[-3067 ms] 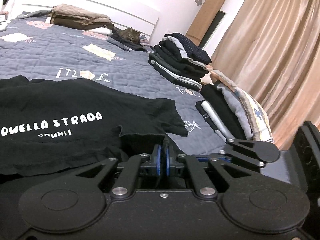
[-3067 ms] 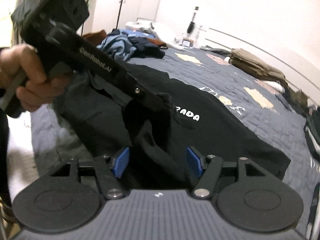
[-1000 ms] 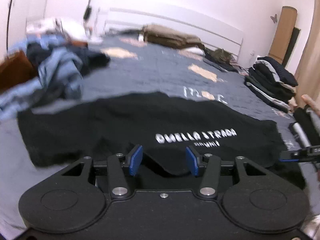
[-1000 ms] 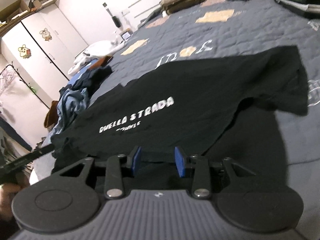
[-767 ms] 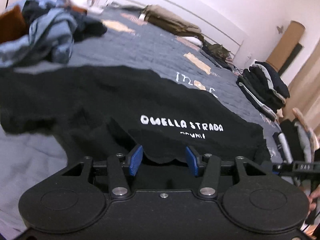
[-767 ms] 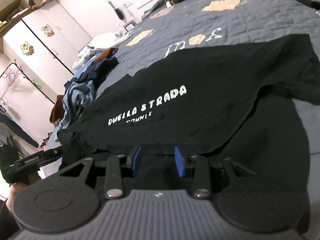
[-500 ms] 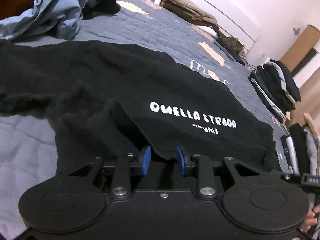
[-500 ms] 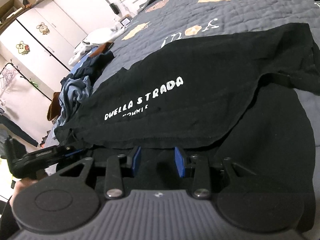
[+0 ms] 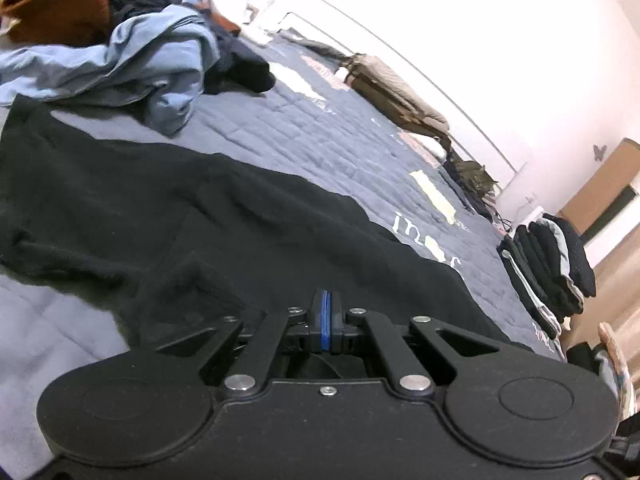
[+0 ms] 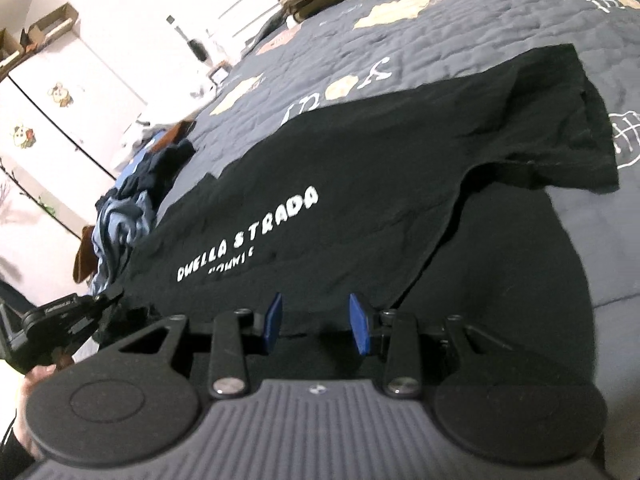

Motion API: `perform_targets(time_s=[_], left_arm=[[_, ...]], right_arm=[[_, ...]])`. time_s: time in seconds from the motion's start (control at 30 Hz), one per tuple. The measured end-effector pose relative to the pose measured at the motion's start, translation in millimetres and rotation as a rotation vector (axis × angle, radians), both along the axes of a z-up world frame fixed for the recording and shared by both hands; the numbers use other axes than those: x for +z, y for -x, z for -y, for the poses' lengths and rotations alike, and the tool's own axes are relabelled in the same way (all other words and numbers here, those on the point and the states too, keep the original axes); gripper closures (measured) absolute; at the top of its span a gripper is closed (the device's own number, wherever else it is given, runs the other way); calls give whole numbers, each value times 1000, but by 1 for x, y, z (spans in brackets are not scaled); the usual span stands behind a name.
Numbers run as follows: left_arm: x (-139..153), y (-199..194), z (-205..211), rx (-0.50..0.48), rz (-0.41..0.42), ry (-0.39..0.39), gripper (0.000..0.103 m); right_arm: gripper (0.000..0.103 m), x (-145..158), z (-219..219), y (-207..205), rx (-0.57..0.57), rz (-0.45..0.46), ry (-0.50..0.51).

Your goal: Fold clothes

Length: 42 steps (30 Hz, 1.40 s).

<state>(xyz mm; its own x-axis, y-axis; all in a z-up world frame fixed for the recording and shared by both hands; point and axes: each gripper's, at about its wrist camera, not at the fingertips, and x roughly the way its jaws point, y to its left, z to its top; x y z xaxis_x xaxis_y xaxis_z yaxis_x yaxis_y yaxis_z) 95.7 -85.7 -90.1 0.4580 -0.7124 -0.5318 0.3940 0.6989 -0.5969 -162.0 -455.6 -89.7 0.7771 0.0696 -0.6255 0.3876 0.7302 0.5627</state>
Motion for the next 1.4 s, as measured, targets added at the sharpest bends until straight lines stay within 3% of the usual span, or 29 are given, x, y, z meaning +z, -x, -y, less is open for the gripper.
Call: perform_targets(time_s=[0.13, 0.2, 0.33, 0.7, 1.27, 1.3, 1.4], left_arm=[[5, 2, 6, -55, -37, -19, 102], [8, 5, 10, -94, -43, -32, 95], [15, 19, 23, -152, 34, -81, 67], [7, 51, 59, -329, 58, -136, 63], [11, 55, 65, -347, 66, -118, 63], [12, 56, 66, -349, 68, -118, 63], [13, 57, 66, -353, 73, -119, 63]], right_arm=[[67, 1, 3, 0, 6, -7, -33], [67, 3, 1, 0, 13, -5, -37], [67, 8, -1, 1, 27, 1, -36], [67, -8, 5, -1, -24, -48, -174], [67, -17, 11, 1, -77, -142, -217], [66, -19, 11, 1, -80, -141, -219], [49, -24, 13, -1, -93, -117, -240]])
